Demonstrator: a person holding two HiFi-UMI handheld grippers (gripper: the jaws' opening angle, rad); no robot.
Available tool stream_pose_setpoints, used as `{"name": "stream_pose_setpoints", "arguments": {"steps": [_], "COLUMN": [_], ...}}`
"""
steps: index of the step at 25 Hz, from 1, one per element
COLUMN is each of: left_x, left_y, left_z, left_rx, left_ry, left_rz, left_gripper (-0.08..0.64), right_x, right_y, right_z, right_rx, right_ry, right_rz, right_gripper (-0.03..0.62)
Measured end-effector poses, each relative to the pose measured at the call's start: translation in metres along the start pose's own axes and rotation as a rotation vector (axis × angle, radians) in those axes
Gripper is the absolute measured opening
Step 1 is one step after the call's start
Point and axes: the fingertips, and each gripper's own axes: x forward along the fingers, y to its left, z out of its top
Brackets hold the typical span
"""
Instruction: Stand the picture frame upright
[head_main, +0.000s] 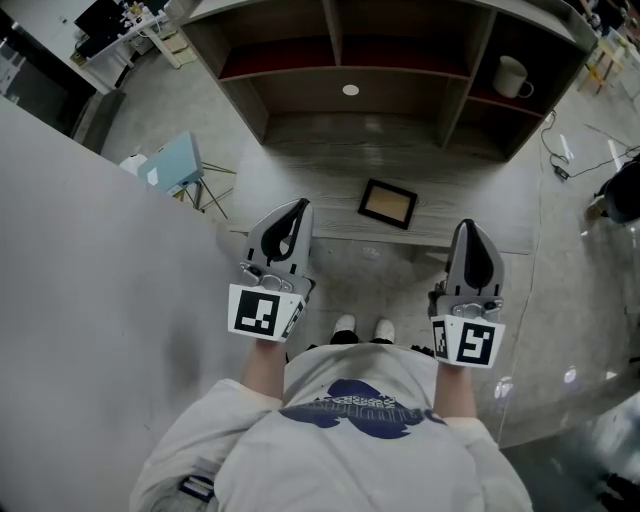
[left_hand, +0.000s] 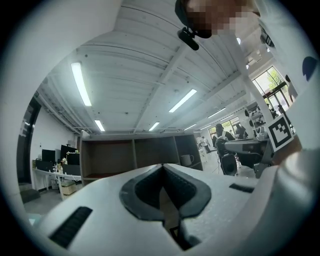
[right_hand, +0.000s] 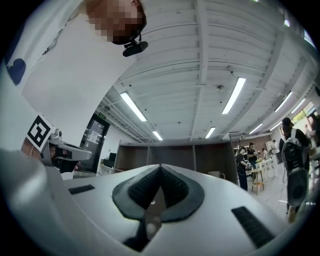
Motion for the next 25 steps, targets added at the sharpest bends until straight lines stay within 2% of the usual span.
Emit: {"name": "stream_pose_setpoints", "arguments": {"steps": [3,5,13,17,21,25], "left_x": [0.001,0.001,0.005,0.012,0.017,0.026], "left_y": [-0.001,-0.003,-0.025,-0.040,-0.053,-0.059], "left_z": [-0.004,-0.011,-0.052,-0.071,-0.092,-0.100], "left_rx": [-0.029,-0.060,-0.171,-0.237,-0.288,-0.291], "left_ry": [0.048,0.083,0.247,0.305,0.388,0.422], "left_rz": [-0.022,-0.036,-0.091,-0.099,-0.088,-0.071], "left_gripper": [0.005,0.005,0.014,0.113,0.154,0.170], "right_x": [-0.003,-0.005,-0.015,-0.016,-0.019,-0.013], "right_y": [-0.014,-0.022,-0.050,-0.065,-0.079,-0.092], "right_z": [-0.007,-0.014,-0.051,-0.073,-0.095,-0.108], "right_rx": [0.091,0.148,0.305,0.362,0.379,0.391], "right_ry": [0.037,0.072,0.206,0.288,0.364,0.391], "right_rz": [0.009,0.021,0.086,0.114,0.146,0.164], "right_gripper": [0.013,0.104,0.215,0.224,0.224,0.224]}}
